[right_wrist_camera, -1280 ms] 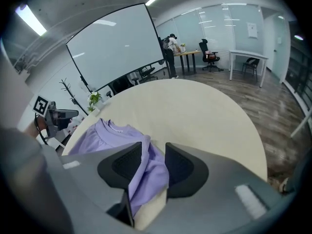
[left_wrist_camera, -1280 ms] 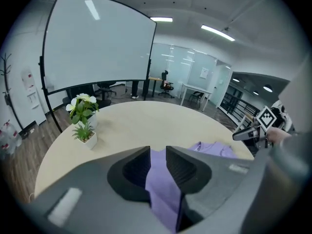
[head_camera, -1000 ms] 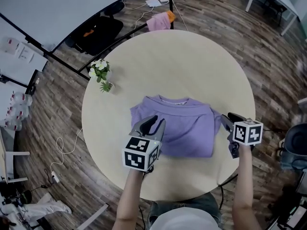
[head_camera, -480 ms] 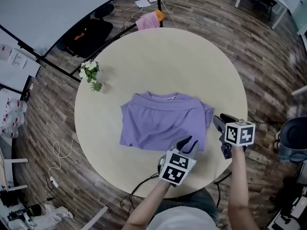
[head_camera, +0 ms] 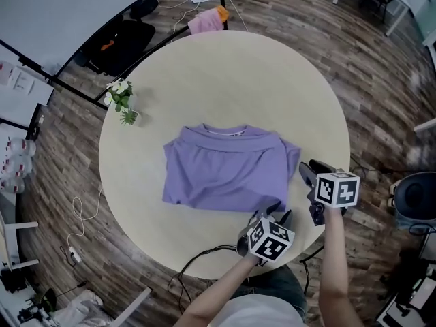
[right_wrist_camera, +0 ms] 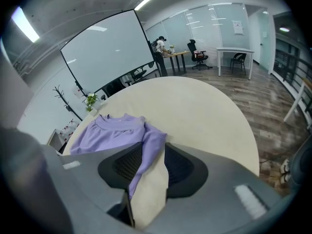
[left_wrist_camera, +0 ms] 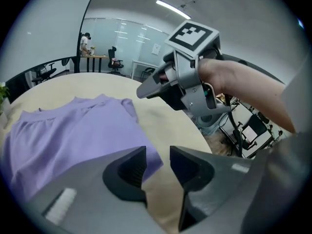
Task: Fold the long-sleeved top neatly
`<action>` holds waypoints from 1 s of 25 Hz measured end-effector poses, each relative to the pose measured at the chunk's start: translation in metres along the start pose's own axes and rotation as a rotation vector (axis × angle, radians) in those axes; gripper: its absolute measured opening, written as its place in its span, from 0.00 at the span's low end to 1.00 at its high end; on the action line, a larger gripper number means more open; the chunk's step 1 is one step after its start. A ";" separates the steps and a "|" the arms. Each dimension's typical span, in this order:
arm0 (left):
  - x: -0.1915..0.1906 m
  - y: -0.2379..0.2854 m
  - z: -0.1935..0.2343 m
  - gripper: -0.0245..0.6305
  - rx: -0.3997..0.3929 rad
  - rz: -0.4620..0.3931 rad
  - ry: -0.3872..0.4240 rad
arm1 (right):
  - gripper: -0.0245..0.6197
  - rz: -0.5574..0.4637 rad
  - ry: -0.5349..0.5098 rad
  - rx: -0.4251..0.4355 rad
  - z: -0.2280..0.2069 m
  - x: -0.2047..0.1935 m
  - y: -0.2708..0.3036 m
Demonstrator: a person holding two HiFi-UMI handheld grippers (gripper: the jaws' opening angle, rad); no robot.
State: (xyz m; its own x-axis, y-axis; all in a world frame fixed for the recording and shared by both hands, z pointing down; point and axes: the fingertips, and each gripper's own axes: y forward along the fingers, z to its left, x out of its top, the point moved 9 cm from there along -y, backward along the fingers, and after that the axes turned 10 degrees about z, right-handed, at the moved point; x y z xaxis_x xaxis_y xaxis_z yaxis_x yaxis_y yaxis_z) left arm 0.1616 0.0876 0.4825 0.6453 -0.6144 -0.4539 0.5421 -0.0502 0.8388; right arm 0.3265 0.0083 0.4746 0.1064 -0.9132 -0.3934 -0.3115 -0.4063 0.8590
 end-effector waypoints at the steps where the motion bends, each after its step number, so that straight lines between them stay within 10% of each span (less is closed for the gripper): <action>1: 0.000 0.006 -0.002 0.27 0.004 0.018 0.006 | 0.31 0.002 -0.003 -0.001 -0.001 0.000 0.001; 25: -0.001 0.039 0.001 0.14 0.145 0.085 -0.009 | 0.57 0.077 -0.061 0.068 0.002 0.018 0.054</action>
State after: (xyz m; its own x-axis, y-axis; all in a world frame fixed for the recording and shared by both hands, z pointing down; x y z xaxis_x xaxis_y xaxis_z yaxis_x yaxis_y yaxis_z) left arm 0.1816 0.0860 0.5163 0.6805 -0.6282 -0.3771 0.4020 -0.1101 0.9090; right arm 0.3097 -0.0300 0.5137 0.0223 -0.9372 -0.3480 -0.3805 -0.3298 0.8640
